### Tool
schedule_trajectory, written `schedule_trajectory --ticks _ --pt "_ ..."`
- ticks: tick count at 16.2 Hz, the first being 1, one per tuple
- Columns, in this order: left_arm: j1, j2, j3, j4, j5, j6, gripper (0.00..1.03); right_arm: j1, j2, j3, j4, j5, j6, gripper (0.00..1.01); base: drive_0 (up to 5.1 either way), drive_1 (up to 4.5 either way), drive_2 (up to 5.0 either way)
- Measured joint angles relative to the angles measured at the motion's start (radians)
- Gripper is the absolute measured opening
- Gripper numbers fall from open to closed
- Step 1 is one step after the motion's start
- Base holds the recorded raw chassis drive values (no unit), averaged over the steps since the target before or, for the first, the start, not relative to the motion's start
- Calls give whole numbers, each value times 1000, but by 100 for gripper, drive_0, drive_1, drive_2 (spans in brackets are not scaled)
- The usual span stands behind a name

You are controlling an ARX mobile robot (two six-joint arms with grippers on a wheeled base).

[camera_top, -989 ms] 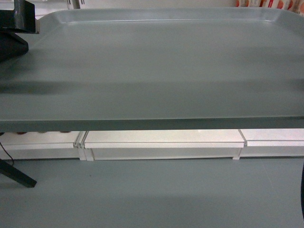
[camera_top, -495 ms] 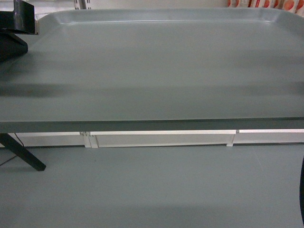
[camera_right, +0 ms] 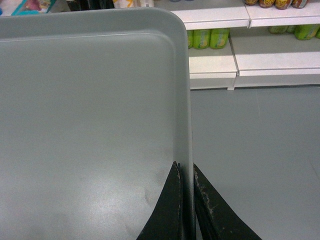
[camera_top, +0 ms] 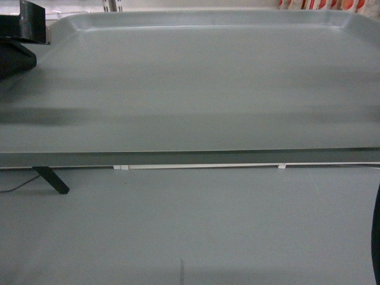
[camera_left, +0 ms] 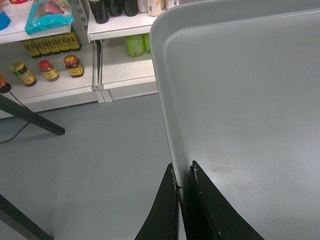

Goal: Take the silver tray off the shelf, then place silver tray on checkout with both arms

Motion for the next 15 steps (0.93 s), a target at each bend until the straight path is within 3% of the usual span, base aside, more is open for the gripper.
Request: schedule_trajectory --ticks 15 --pt "0 1 0 0 0 0 4 0 0 0 -1 0 0 3 5 -422 432"
